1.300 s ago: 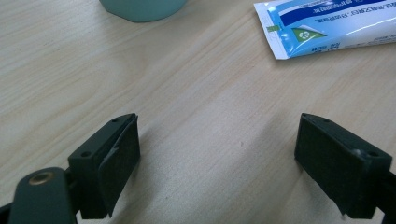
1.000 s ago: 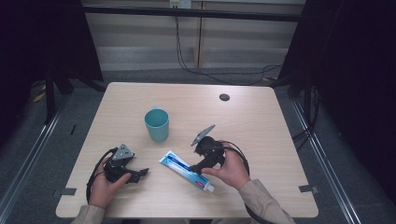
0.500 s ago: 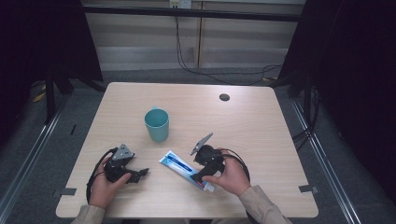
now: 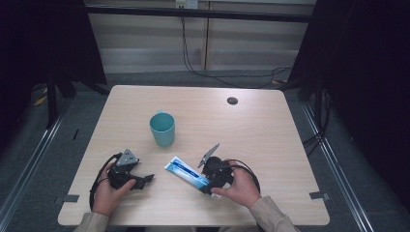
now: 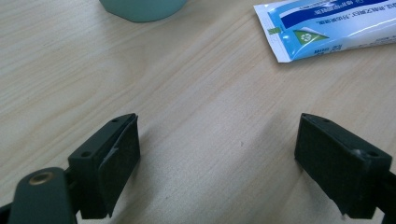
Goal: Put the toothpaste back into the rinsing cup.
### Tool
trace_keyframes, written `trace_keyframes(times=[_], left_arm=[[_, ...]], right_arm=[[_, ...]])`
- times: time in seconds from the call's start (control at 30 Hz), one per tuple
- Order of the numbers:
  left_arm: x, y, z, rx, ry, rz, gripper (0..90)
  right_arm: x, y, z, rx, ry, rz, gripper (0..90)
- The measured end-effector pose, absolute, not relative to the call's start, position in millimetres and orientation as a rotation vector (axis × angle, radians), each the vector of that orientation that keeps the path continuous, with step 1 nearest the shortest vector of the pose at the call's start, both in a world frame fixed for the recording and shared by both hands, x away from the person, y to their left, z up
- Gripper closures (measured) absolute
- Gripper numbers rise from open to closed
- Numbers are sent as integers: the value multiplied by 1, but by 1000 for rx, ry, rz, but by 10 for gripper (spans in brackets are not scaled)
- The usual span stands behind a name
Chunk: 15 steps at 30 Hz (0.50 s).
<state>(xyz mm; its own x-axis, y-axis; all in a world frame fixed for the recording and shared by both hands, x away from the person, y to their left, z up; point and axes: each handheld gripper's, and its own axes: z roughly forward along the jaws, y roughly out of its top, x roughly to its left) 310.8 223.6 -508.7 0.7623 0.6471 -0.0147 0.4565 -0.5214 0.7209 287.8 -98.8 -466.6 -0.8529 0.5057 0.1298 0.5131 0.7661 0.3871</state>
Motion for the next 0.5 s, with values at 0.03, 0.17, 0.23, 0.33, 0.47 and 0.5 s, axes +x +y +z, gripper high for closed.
trace_keyframes(times=[0.03, 0.17, 0.23, 0.33, 0.47, 0.5], left_arm=[[311, 223, -509, 2210, 824, 330, 138], [311, 223, -509, 2210, 823, 330, 138], [311, 223, -509, 2207, 823, 328, 138], [311, 223, -509, 2208, 825, 329, 138], [311, 223, -509, 2208, 825, 329, 138], [311, 223, -509, 2209, 824, 329, 138]], right_arm=[[288, -99, -467, -847, -2935, -652, 470], [287, -100, -467, -860, -2931, -634, 484], [288, -101, -468, -862, -2929, -624, 494], [289, -102, -470, -868, -2919, -613, 514], [289, -104, -472, -881, -2901, -612, 555], [289, -104, -472, -881, -2901, -612, 555]])
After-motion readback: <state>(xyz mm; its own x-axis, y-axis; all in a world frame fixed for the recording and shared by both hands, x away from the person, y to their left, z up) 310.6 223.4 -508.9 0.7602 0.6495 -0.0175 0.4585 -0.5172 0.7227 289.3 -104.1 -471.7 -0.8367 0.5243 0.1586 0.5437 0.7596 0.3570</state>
